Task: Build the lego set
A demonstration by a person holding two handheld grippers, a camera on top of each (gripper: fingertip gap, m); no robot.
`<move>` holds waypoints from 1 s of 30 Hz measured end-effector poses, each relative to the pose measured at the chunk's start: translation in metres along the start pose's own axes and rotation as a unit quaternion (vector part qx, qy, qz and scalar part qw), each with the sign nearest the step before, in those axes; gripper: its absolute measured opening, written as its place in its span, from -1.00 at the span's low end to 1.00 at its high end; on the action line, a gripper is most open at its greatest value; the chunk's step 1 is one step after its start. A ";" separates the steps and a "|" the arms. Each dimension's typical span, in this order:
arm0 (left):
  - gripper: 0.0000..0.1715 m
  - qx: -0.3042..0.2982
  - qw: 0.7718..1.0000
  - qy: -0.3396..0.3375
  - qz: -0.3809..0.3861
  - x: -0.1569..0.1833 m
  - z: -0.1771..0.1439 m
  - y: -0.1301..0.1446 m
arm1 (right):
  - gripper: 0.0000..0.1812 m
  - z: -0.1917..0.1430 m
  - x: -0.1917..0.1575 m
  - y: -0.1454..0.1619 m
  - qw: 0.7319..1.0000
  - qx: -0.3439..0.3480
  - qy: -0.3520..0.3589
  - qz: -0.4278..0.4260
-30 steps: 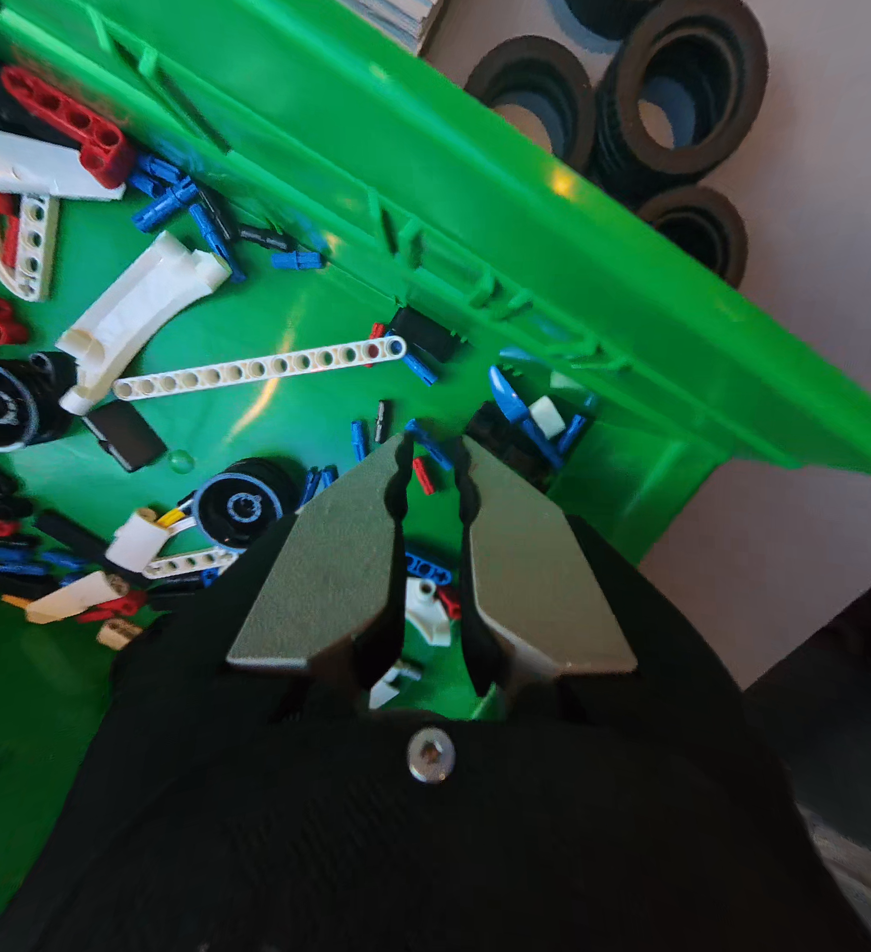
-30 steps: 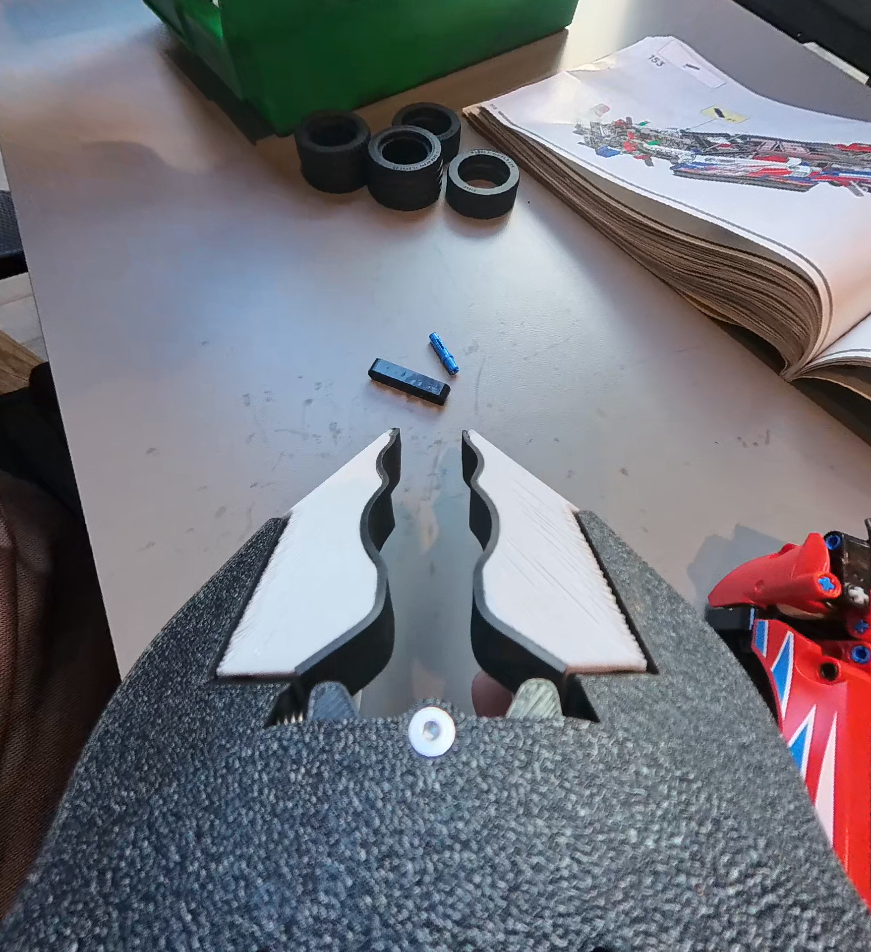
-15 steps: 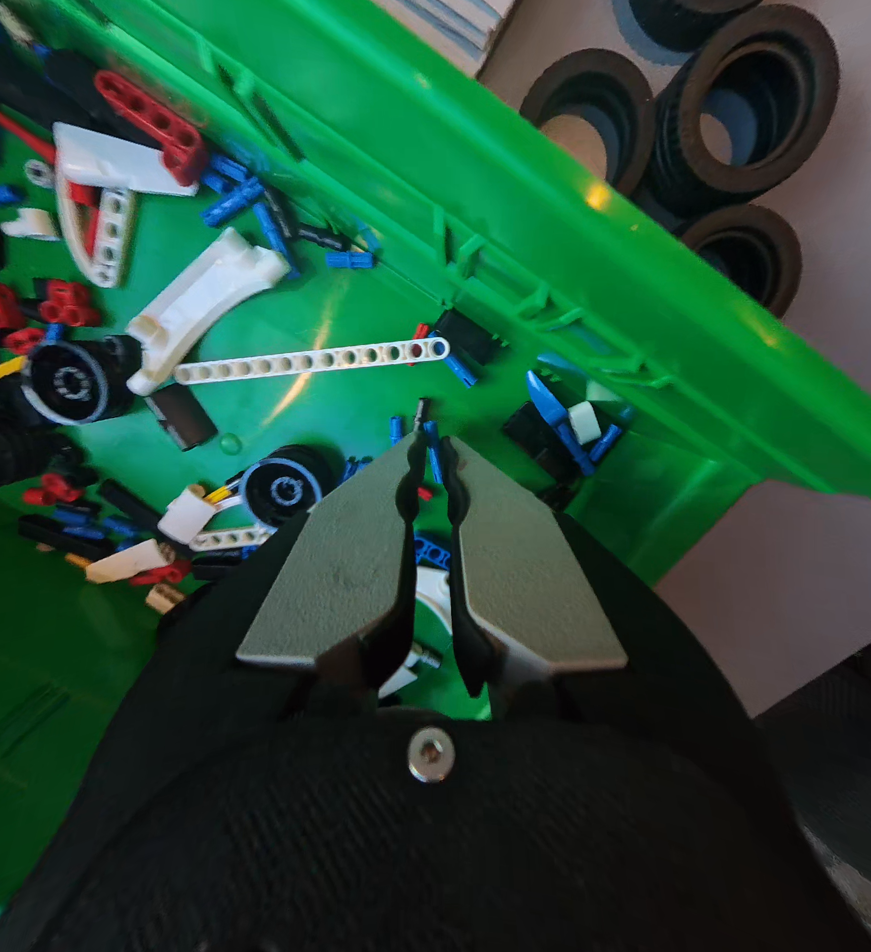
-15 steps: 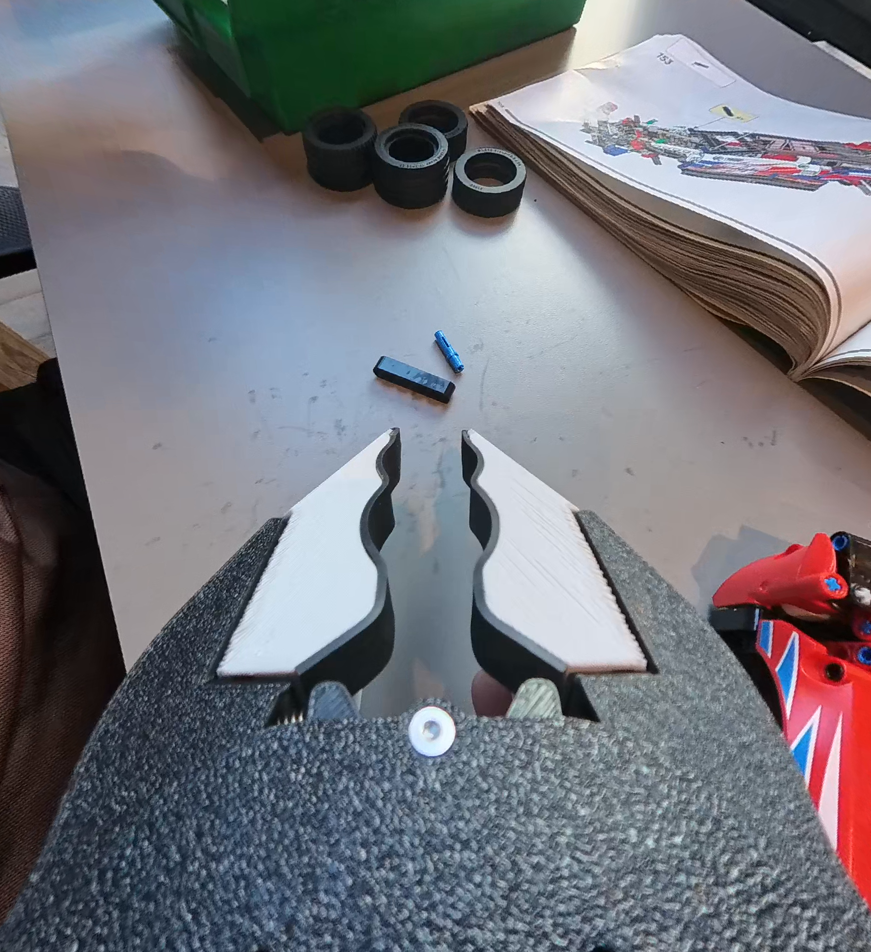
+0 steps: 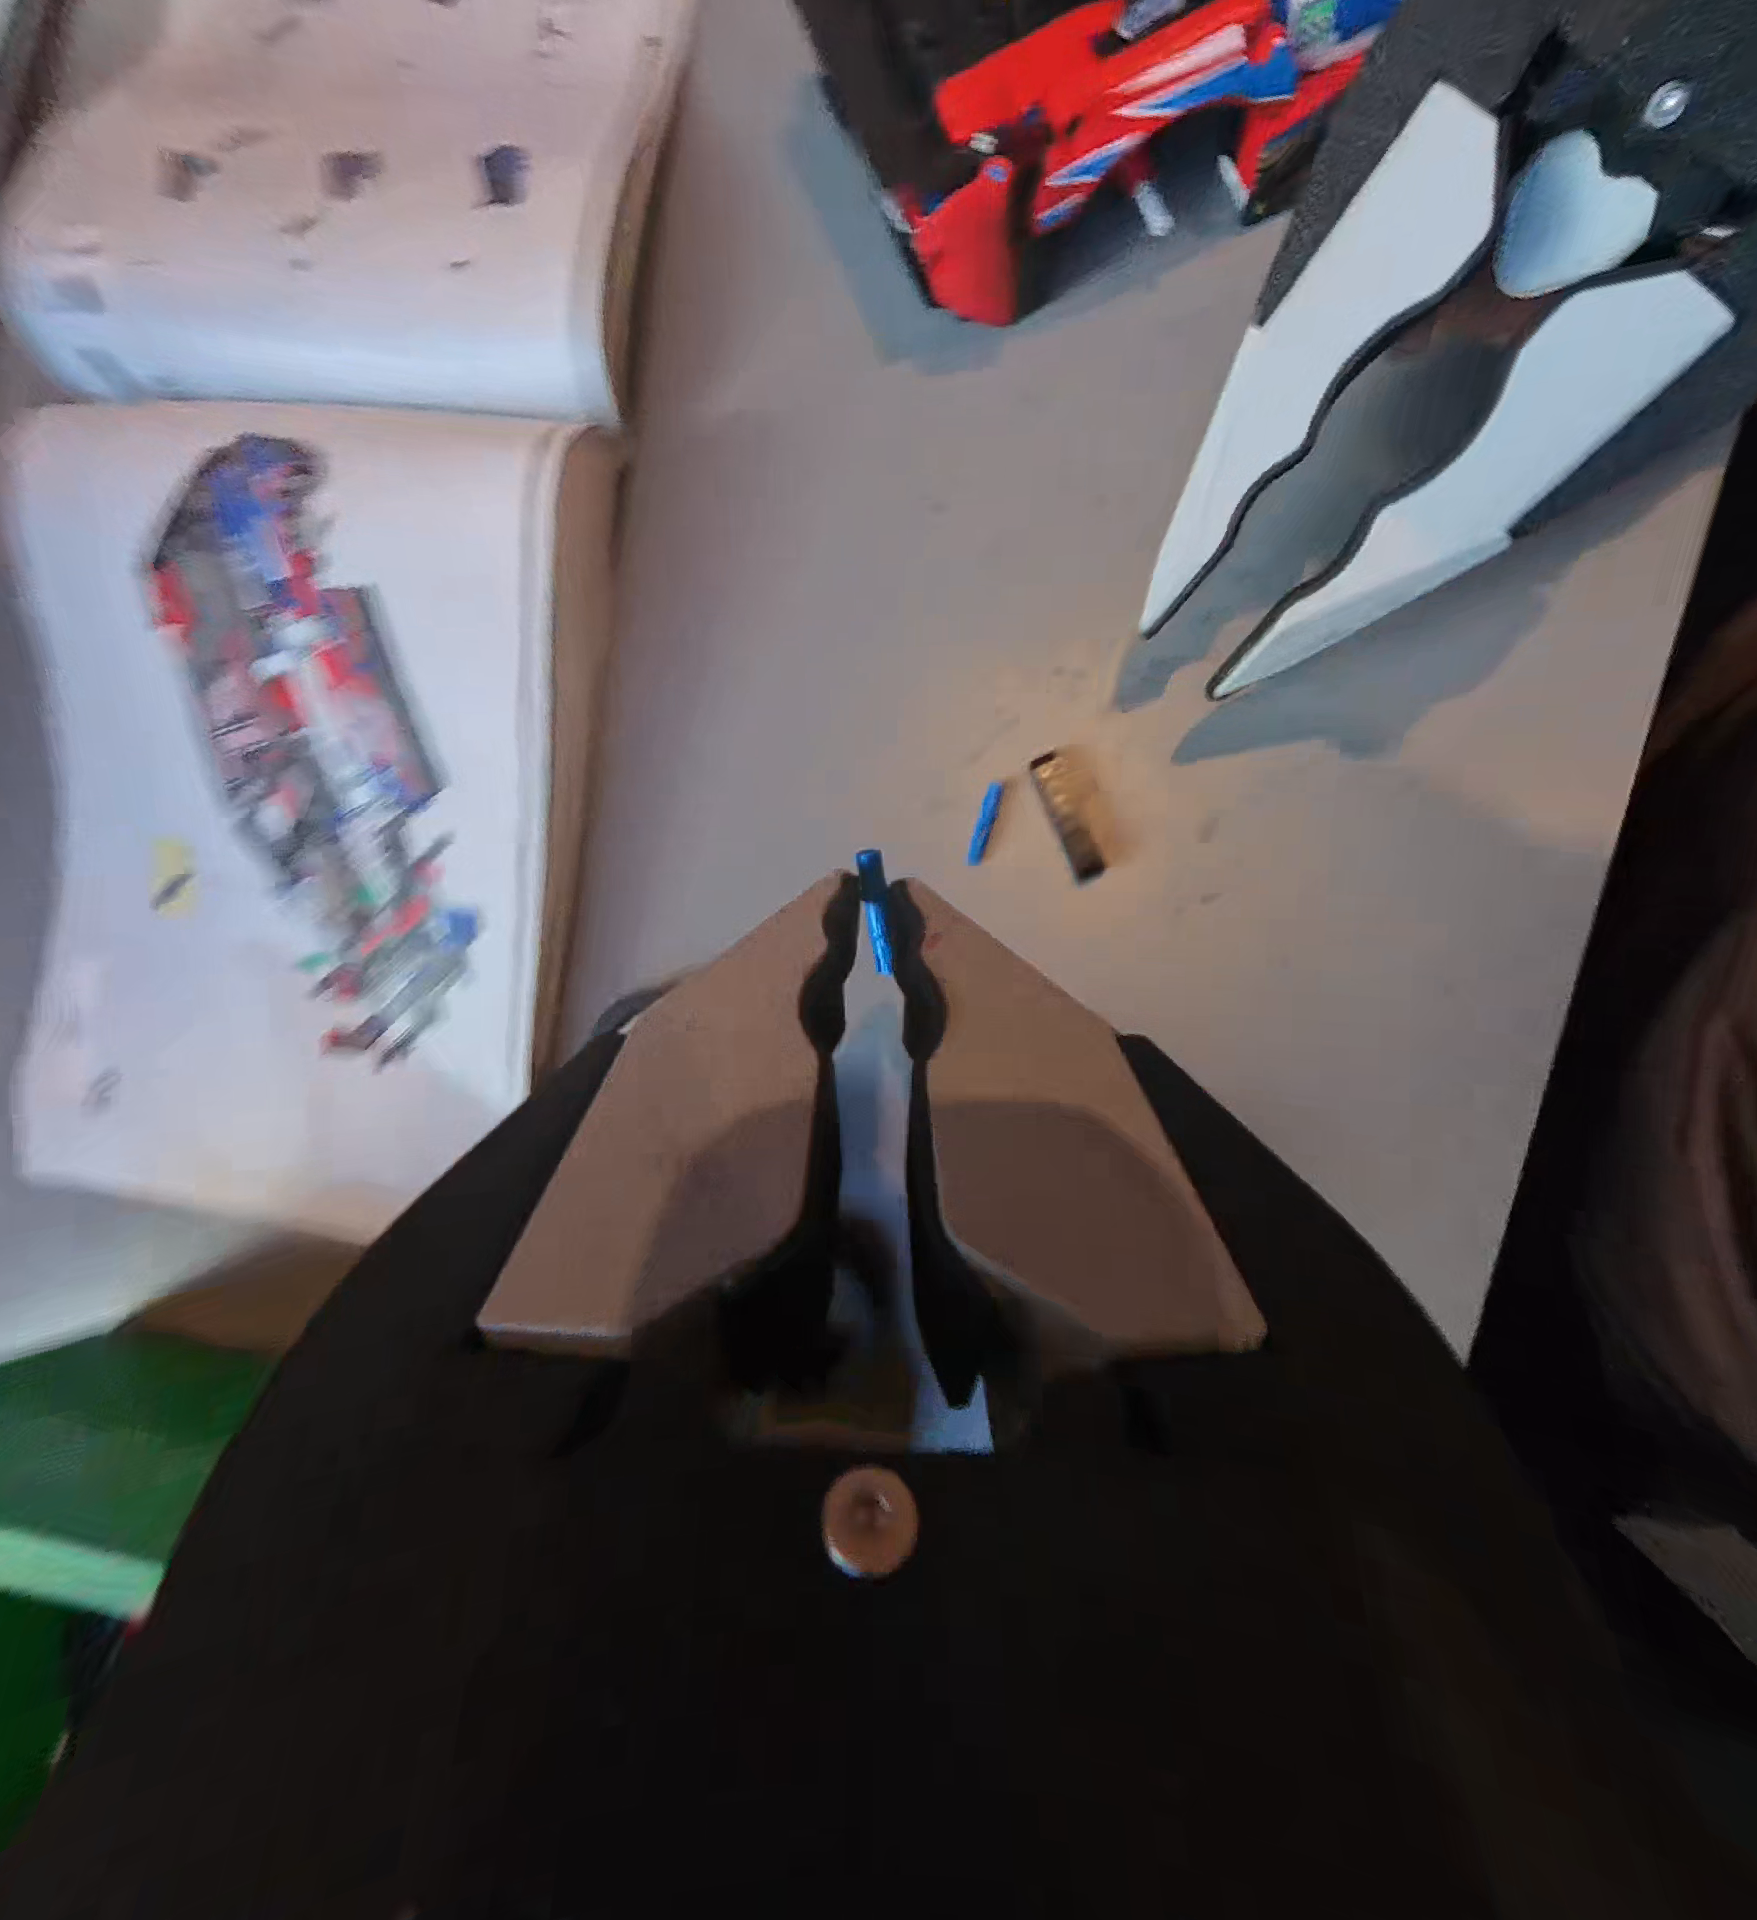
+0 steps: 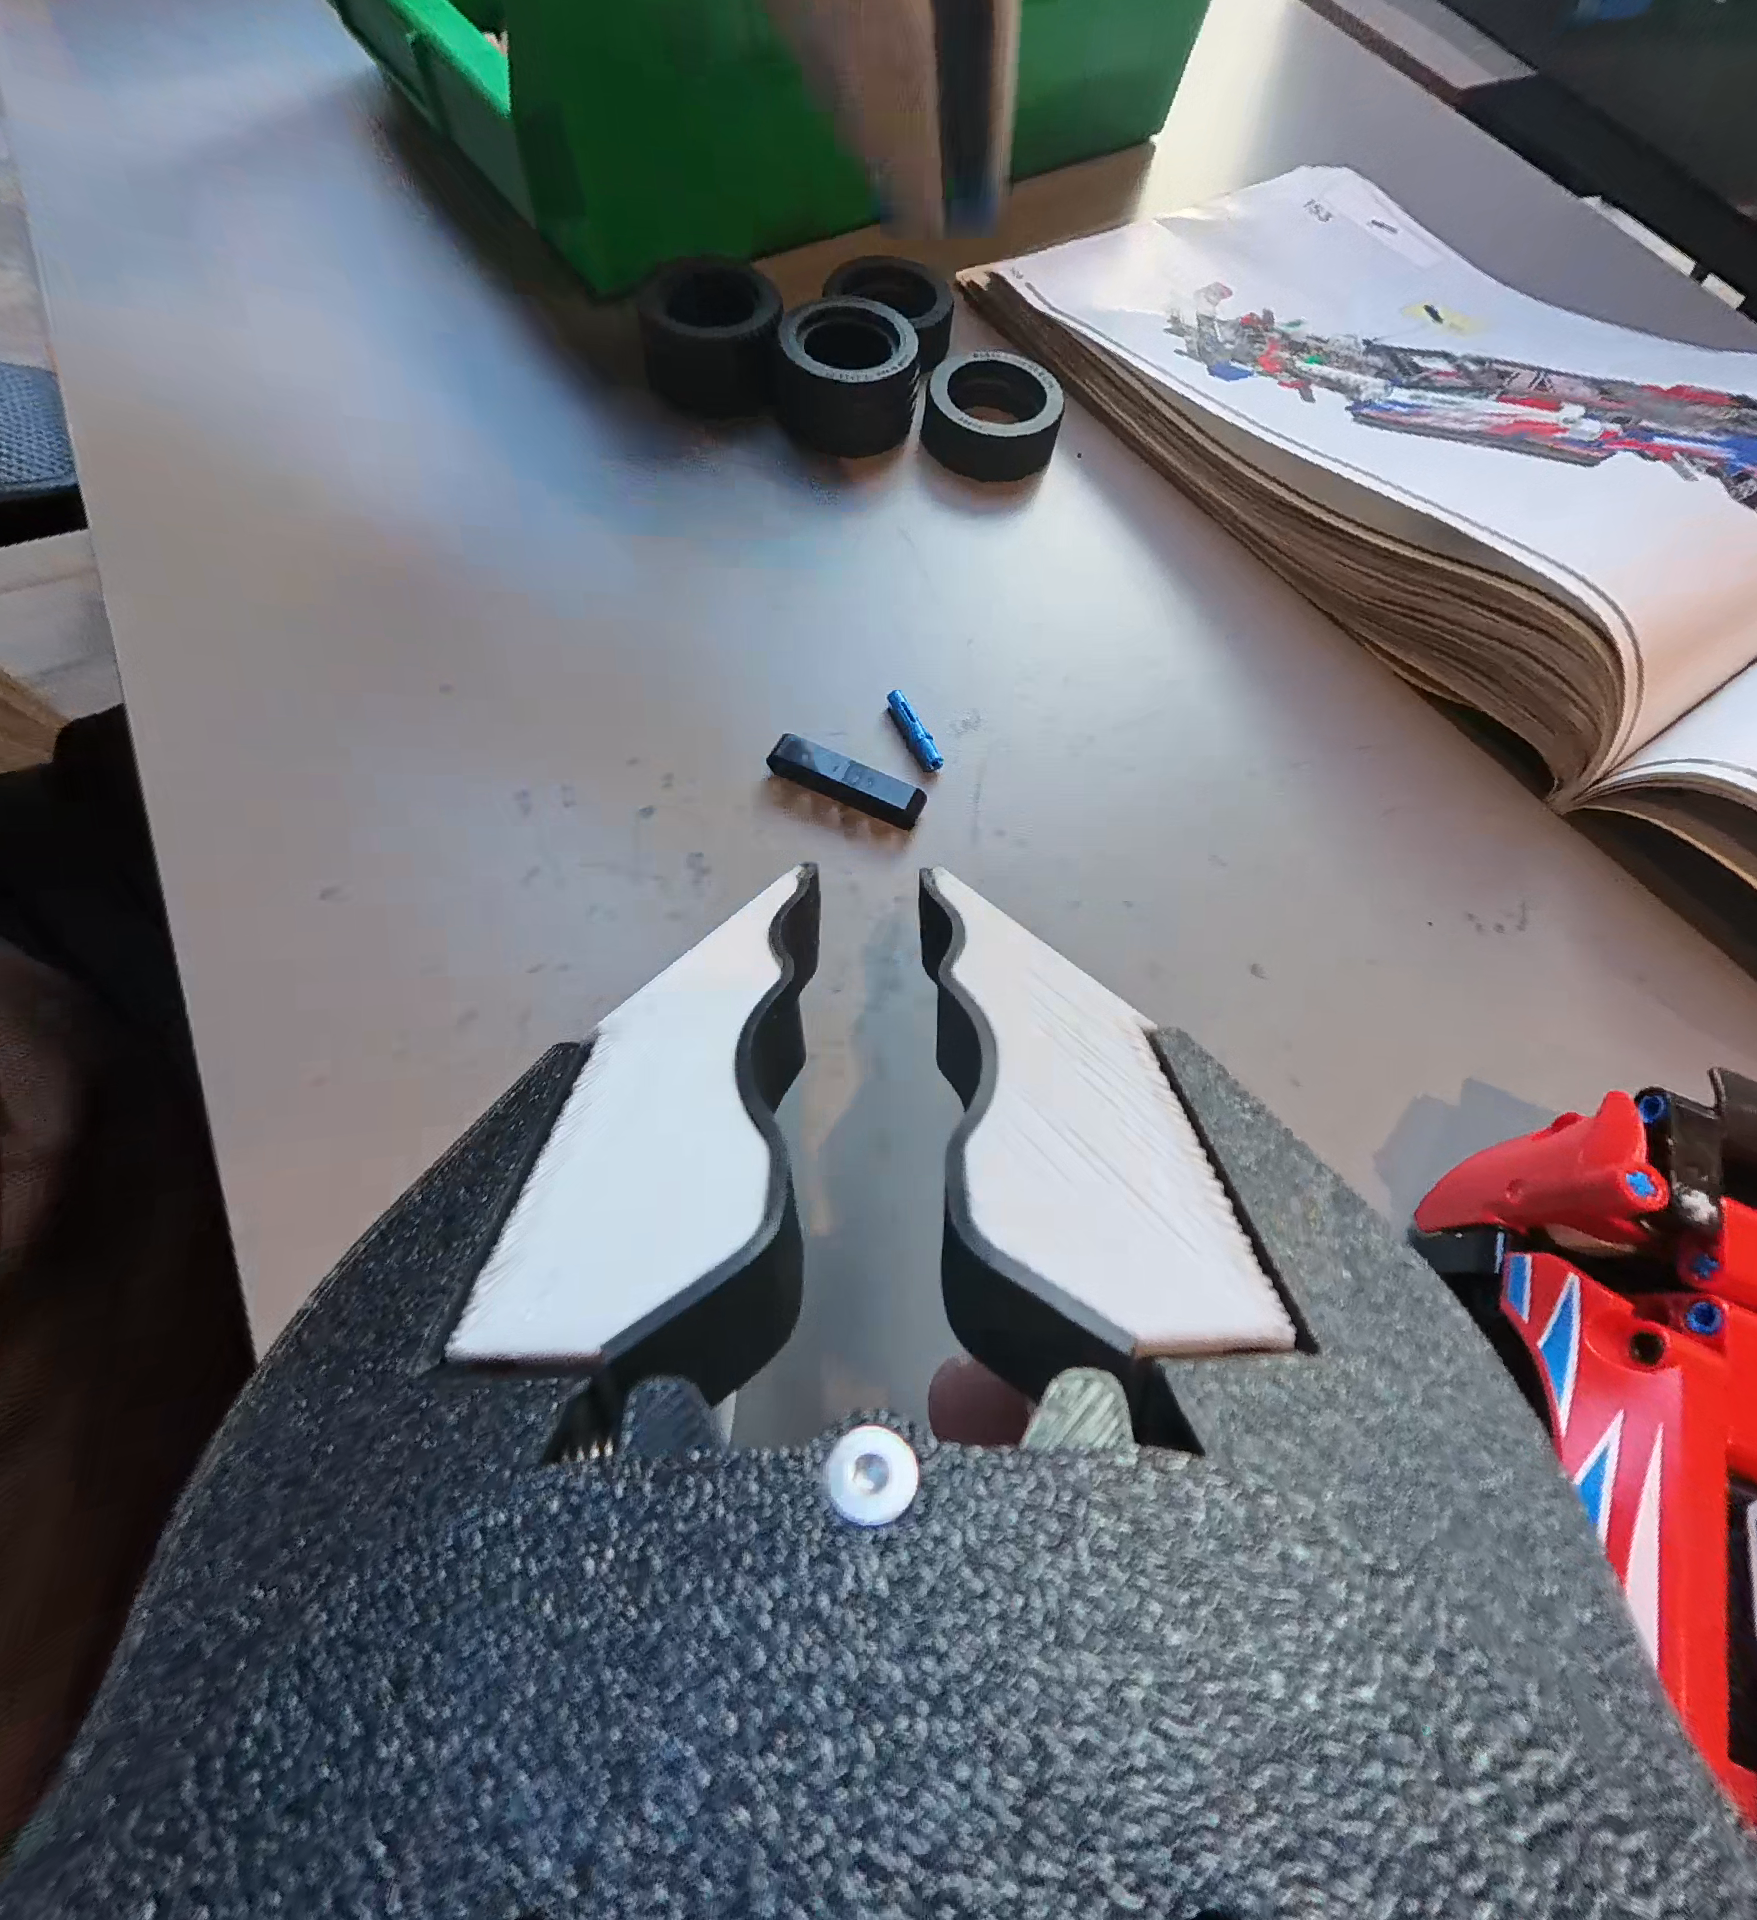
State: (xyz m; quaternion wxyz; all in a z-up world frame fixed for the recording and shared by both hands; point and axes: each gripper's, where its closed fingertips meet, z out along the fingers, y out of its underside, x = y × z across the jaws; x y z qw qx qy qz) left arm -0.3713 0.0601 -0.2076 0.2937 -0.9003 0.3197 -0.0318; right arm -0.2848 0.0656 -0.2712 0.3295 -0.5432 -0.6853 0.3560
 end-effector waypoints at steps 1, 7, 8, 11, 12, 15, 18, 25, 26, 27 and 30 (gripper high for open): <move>-0.97 -0.016 0.999 0.029 0.003 0.007 0.019 -0.002 | -0.79 -0.001 0.000 -0.001 1.000 0.004 0.002 -0.002; -0.95 -0.126 0.989 0.074 -0.002 0.012 0.099 0.023 | -0.79 -0.007 -0.008 0.000 1.000 0.009 -0.003 -0.013; -0.96 -0.102 0.991 0.087 -0.011 0.014 0.100 0.015 | -0.79 -0.008 -0.009 0.000 1.000 0.011 -0.004 -0.014; -0.96 -0.114 0.988 0.100 -0.029 0.013 0.097 0.018 | -0.79 -0.009 -0.011 0.000 1.000 0.012 -0.009 -0.014; -0.92 -0.115 0.989 0.094 -0.028 0.011 0.095 0.019 | -0.79 -0.009 -0.012 0.001 1.000 0.011 -0.011 -0.014; -0.90 -0.100 0.990 0.096 -0.038 0.013 0.086 0.016 | -0.79 -0.008 -0.012 0.002 1.000 0.008 -0.012 -0.015; -0.88 -0.074 0.990 0.108 -0.053 0.018 0.078 0.013 | -0.80 -0.008 -0.012 0.002 1.000 0.005 -0.010 -0.017; -0.86 0.072 0.993 0.022 -0.087 0.023 0.004 -0.004 | -0.81 -0.007 -0.011 0.003 1.000 0.002 -0.004 -0.019; -0.87 0.101 0.990 0.003 -0.096 0.024 -0.010 -0.004 | -0.81 -0.007 -0.011 0.003 1.000 0.002 -0.003 -0.018; -0.89 0.126 0.986 -0.023 -0.105 0.022 -0.024 0.001 | -0.81 -0.007 -0.010 0.003 1.000 0.002 -0.002 -0.017; -0.95 0.154 0.969 -0.134 -0.139 -0.003 -0.070 0.040 | -0.83 -0.007 -0.009 0.003 1.000 0.001 0.006 -0.015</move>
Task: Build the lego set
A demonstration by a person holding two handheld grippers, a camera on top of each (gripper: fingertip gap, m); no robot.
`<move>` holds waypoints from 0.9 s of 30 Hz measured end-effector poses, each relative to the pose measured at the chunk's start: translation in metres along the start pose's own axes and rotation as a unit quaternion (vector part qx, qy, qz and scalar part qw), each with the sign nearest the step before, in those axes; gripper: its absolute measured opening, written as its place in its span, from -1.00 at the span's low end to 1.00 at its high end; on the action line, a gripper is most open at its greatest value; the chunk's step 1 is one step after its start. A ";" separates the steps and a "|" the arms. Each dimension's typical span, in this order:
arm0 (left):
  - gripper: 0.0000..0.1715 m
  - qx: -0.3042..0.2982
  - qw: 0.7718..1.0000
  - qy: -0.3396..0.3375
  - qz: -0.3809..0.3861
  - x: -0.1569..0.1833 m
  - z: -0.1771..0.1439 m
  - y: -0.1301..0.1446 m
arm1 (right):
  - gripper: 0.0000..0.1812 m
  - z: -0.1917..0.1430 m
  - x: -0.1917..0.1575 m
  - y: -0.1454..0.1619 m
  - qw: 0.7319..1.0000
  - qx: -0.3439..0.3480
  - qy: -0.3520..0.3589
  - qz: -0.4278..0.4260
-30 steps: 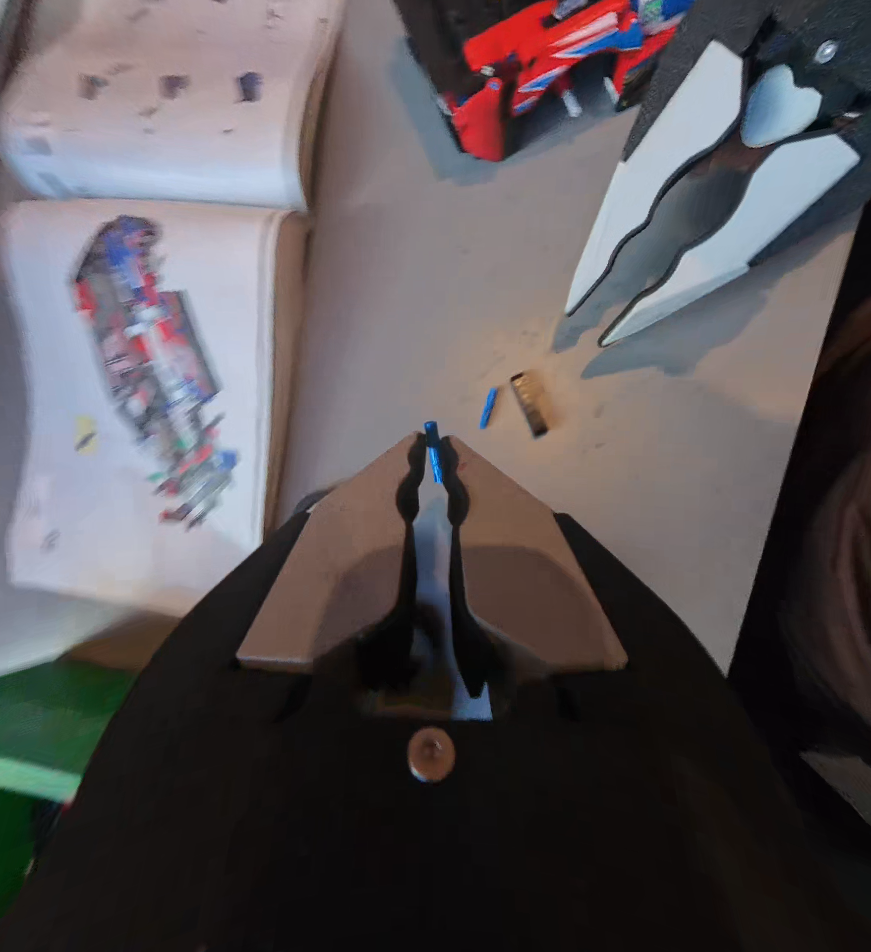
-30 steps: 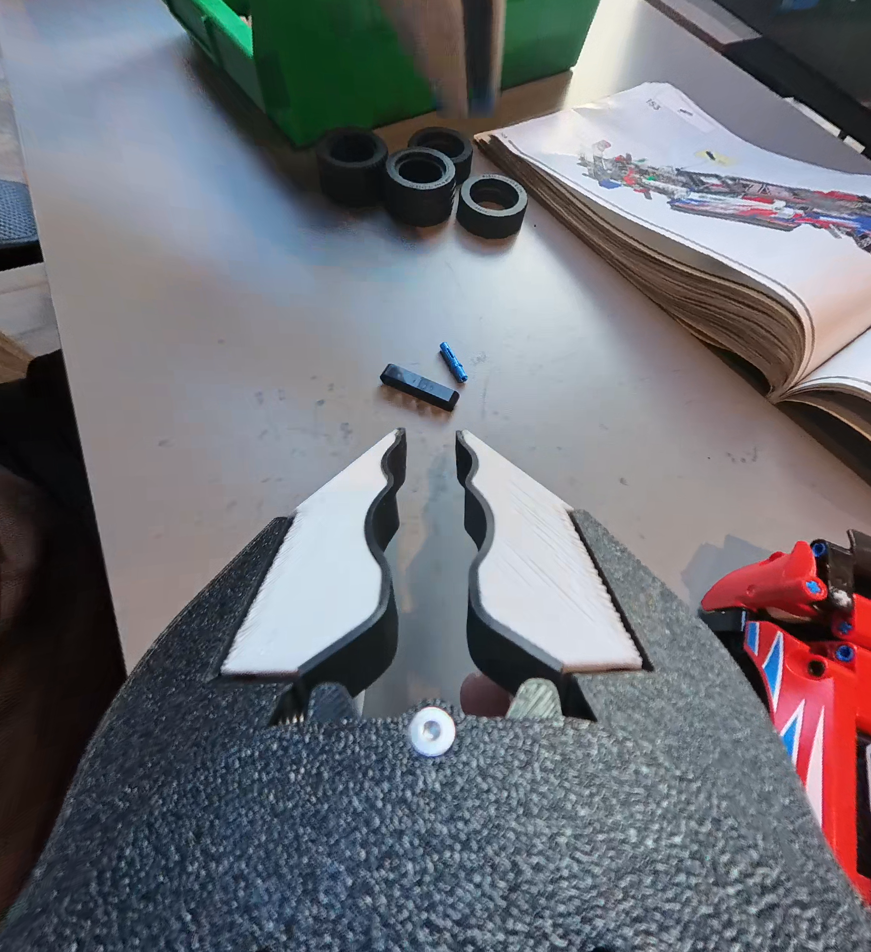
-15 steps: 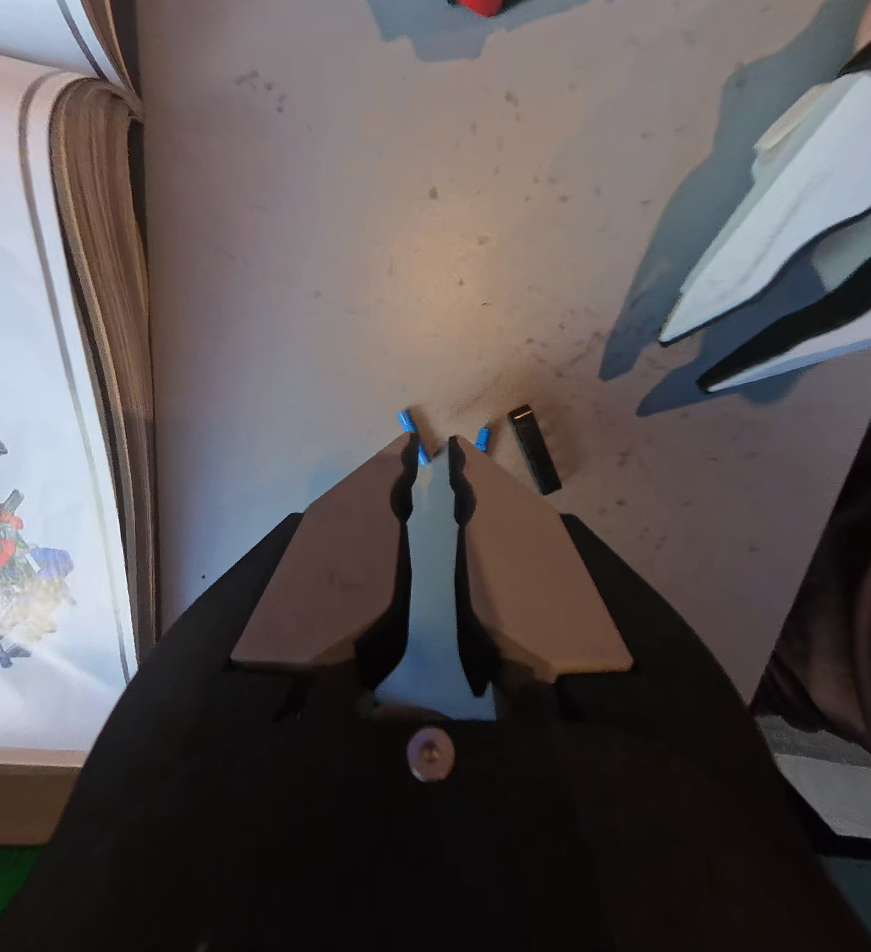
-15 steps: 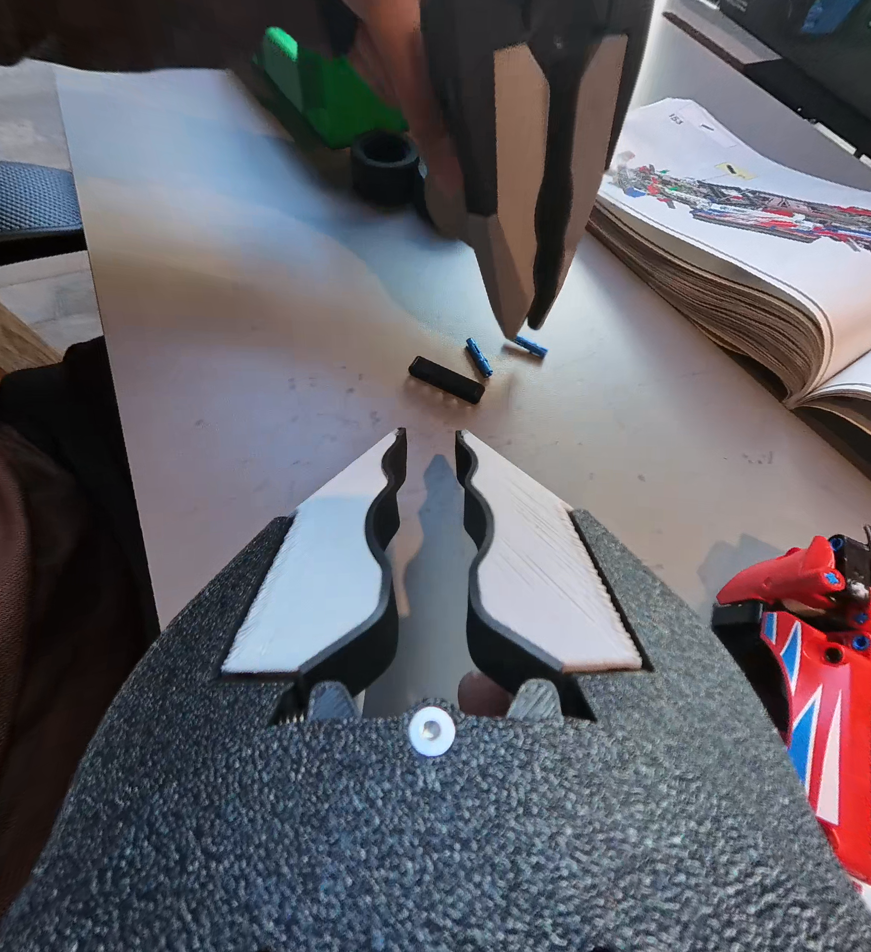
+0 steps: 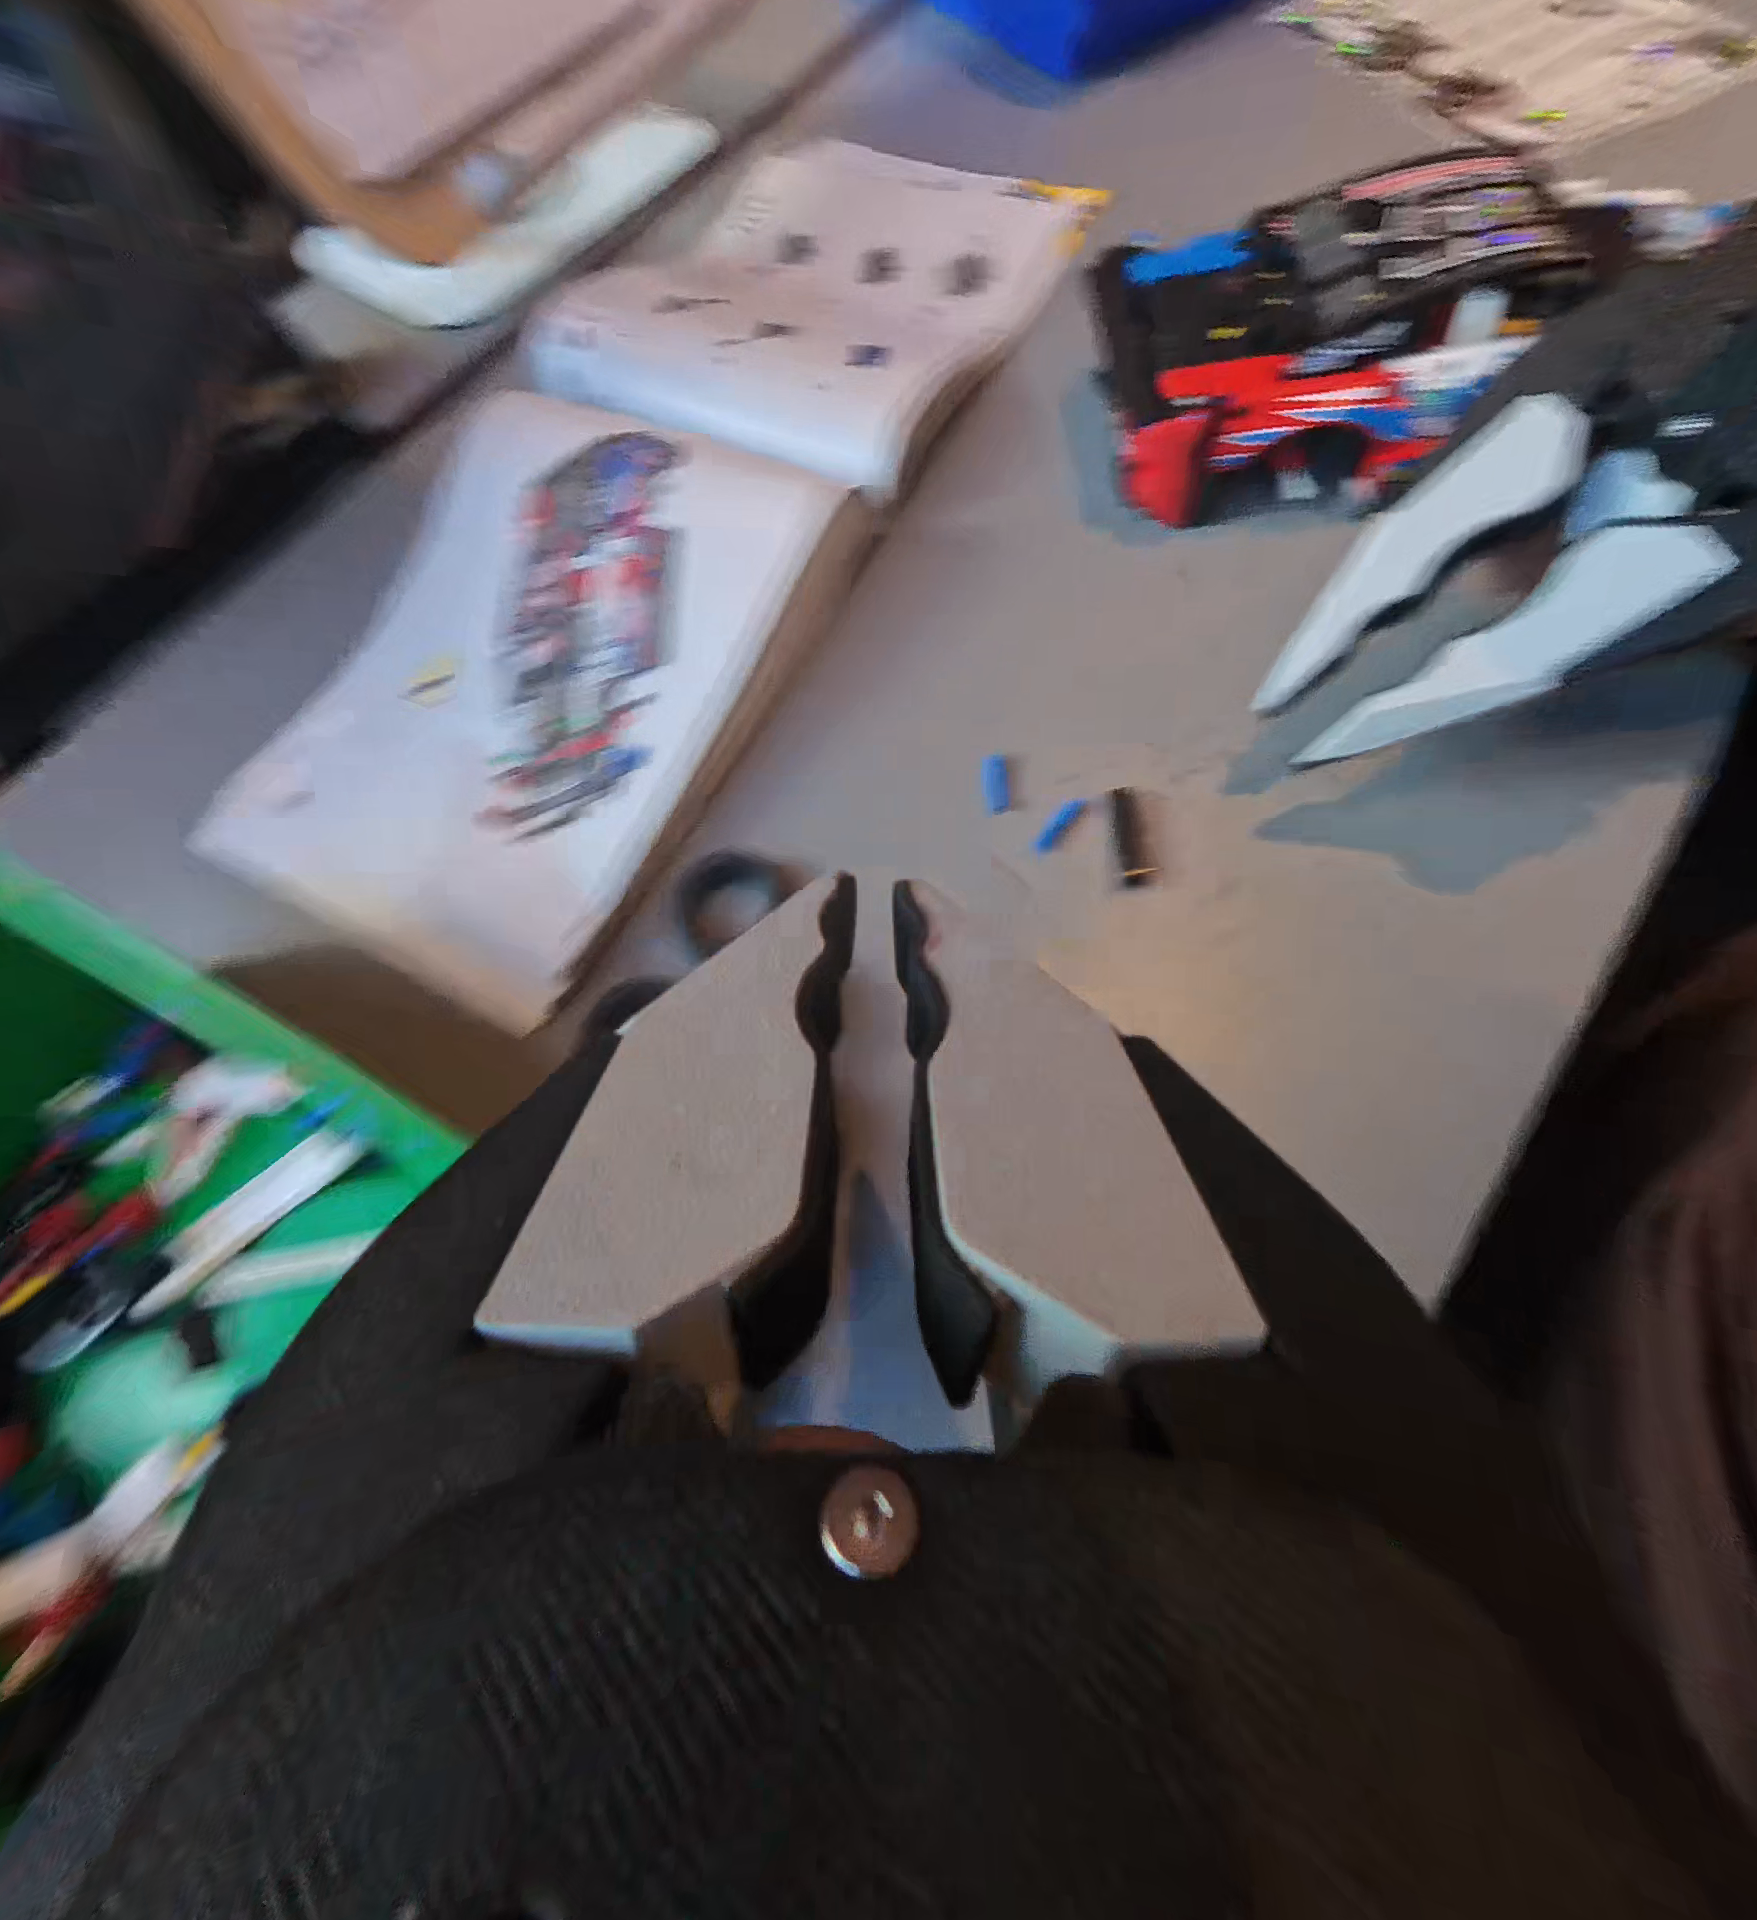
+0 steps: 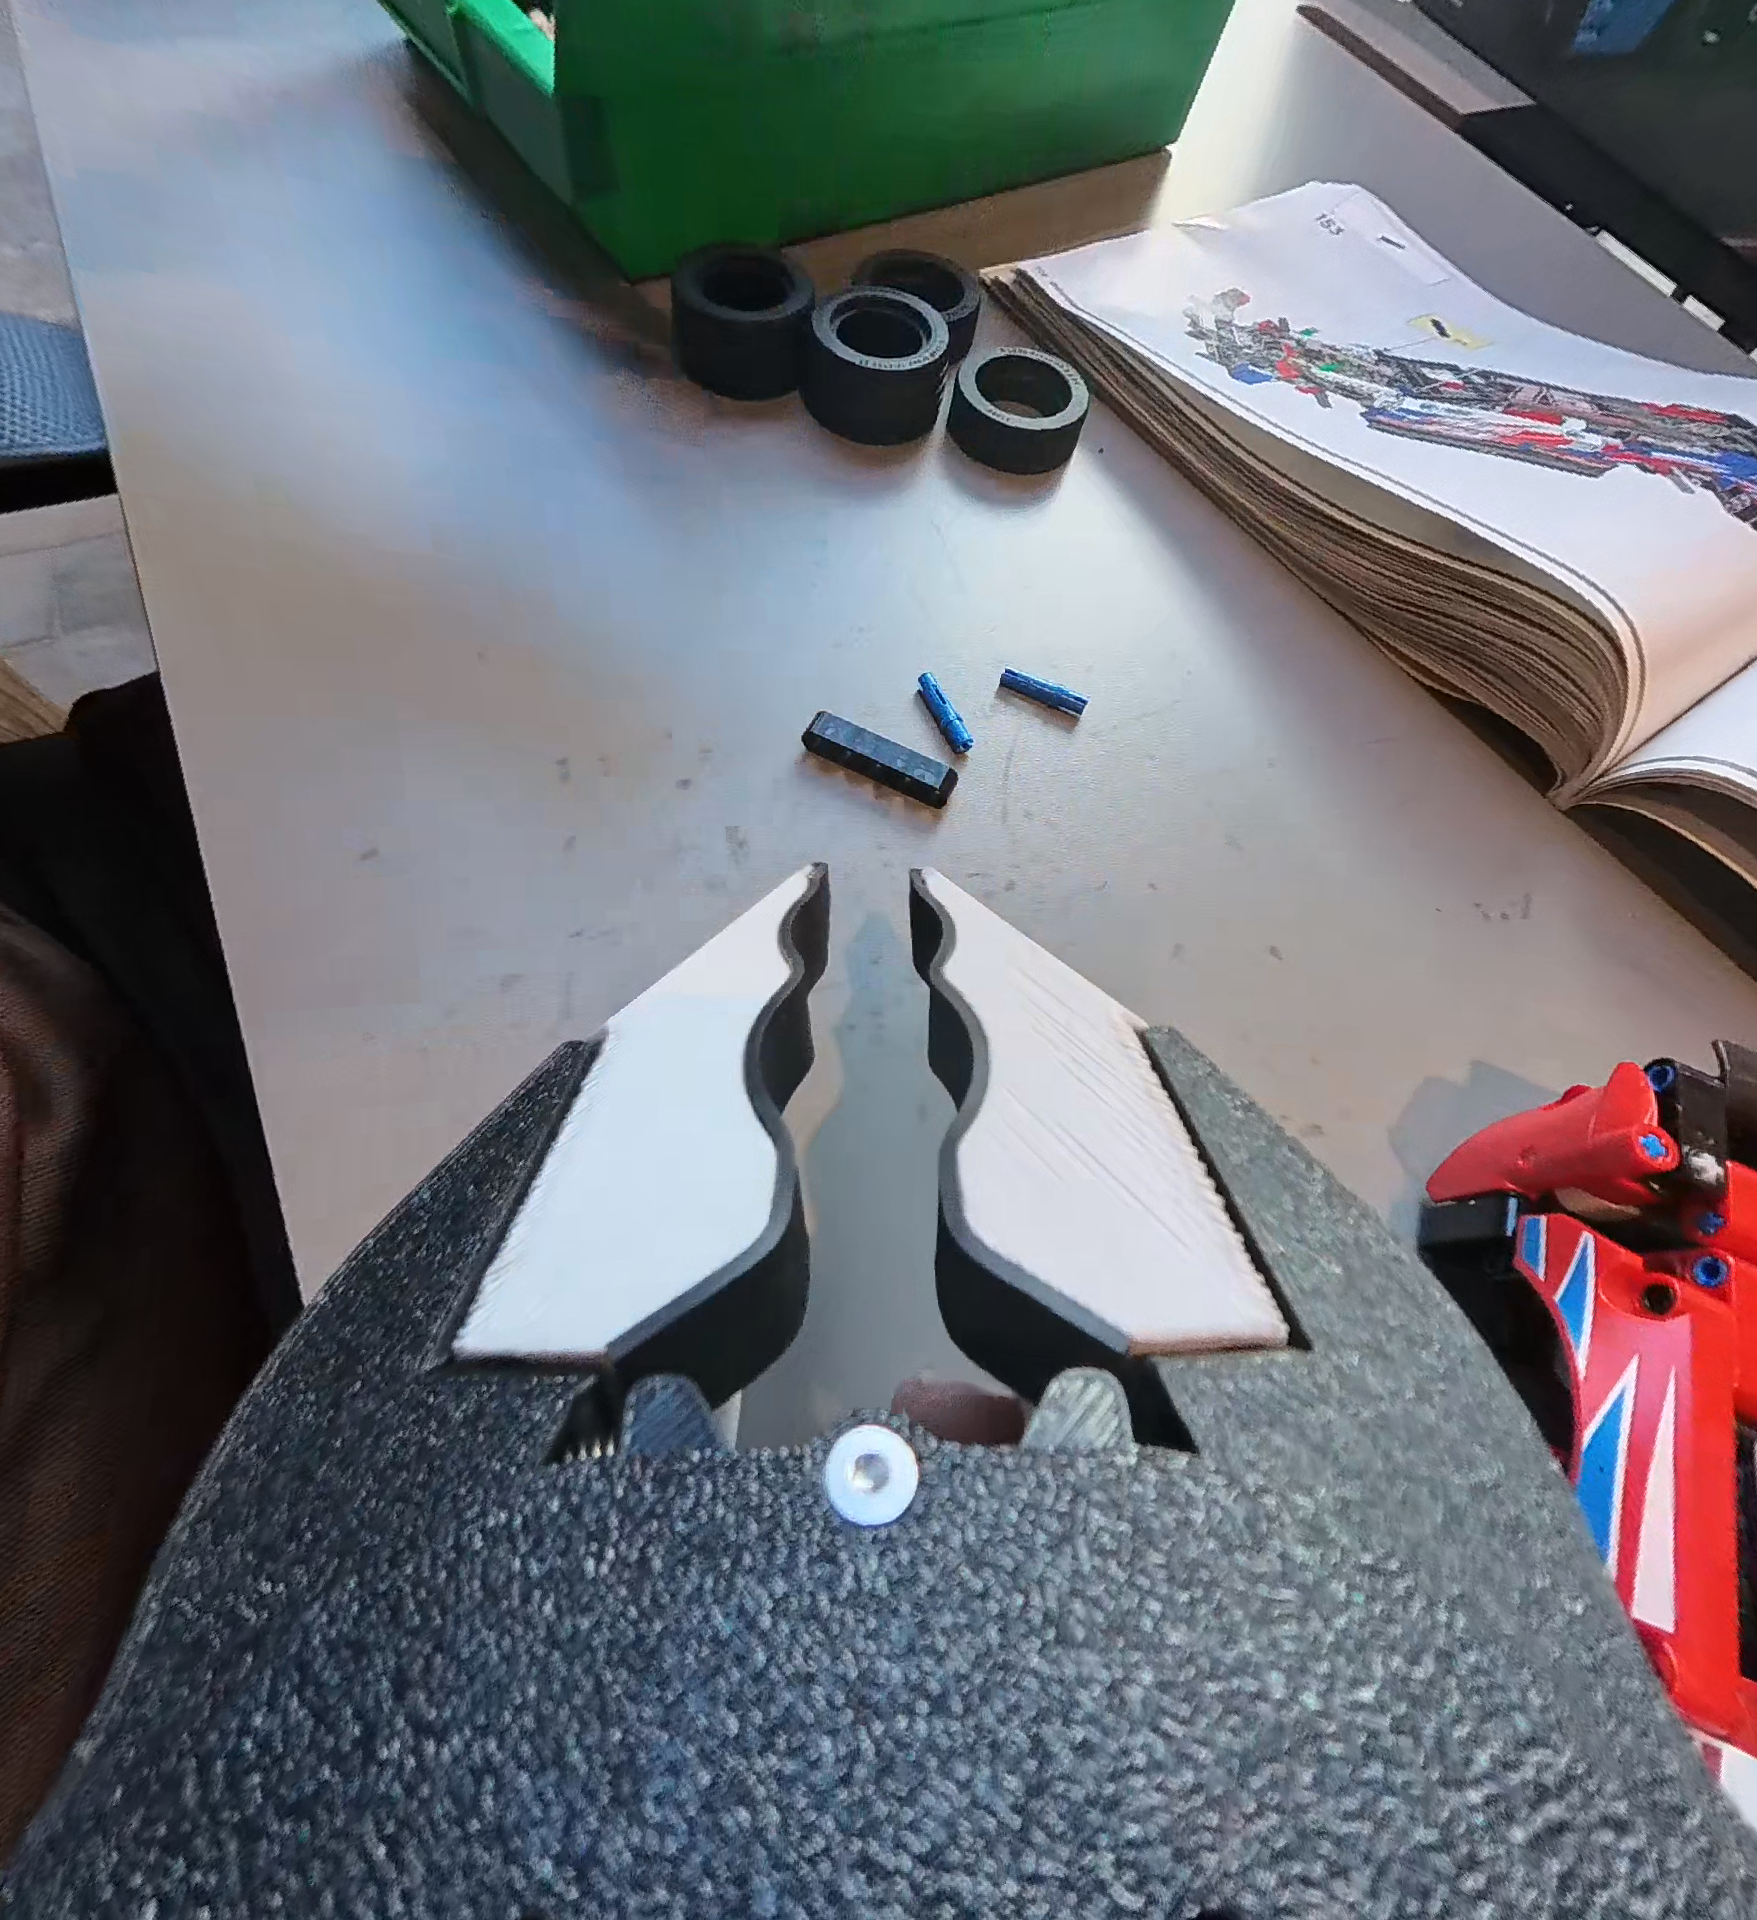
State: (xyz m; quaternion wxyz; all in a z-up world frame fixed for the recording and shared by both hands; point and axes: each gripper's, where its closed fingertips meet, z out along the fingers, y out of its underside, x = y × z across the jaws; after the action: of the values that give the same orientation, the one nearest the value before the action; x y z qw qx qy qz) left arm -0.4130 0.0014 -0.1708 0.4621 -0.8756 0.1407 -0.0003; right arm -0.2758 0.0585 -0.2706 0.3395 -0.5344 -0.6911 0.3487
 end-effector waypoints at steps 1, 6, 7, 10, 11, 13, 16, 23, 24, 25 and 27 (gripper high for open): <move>-0.99 0.002 0.999 -0.050 -0.009 -0.026 -0.018 0.008 | -0.84 0.000 0.000 0.000 1.000 0.000 0.001 0.000; -1.00 -0.025 0.983 -0.177 -0.051 -0.139 -0.093 0.043 | -0.93 0.005 -0.002 -0.001 1.000 -0.007 -0.006 0.000; -1.00 -0.028 0.980 -0.191 -0.056 -0.157 -0.099 0.046 | -0.93 0.007 -0.001 -0.001 1.000 -0.007 -0.007 0.002; -1.00 -0.075 0.978 -0.183 -0.062 -0.187 -0.093 0.063 | -0.95 0.012 0.000 -0.003 1.000 -0.010 -0.007 0.001; -0.99 -0.090 0.978 -0.178 -0.055 -0.194 -0.085 0.067 | -0.95 0.013 0.000 -0.003 1.000 -0.011 -0.007 -0.002; -0.90 -0.119 0.977 -0.170 -0.043 -0.210 -0.067 0.073 | -0.96 0.013 0.000 -0.003 1.000 -0.012 -0.005 -0.006; -0.86 -0.173 0.971 -0.166 -0.023 -0.240 -0.038 0.085 | -0.96 0.013 -0.001 -0.003 1.000 -0.011 -0.004 -0.010; -0.68 -0.237 0.967 -0.092 0.015 -0.267 0.027 0.100 | -0.97 0.016 0.000 0.000 1.000 -0.023 -0.003 -0.007; -0.70 -0.244 0.966 -0.080 0.030 -0.268 0.035 0.101 | -0.97 0.016 0.000 0.000 1.000 -0.024 -0.003 -0.006; -0.73 -0.253 0.964 -0.069 0.047 -0.269 0.041 0.103 | -0.97 0.016 0.000 0.000 1.000 -0.025 -0.004 -0.004; -0.75 -0.270 0.958 -0.034 0.096 -0.269 0.052 0.107 | -0.97 0.017 0.001 0.001 1.000 -0.028 -0.006 -0.002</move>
State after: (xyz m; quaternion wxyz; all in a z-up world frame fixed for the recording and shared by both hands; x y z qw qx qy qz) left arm -0.6905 0.0530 -0.2522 0.2112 -0.9496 0.2029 0.1121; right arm -0.2901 0.0575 -0.2801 0.3211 -0.5401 -0.7035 0.3320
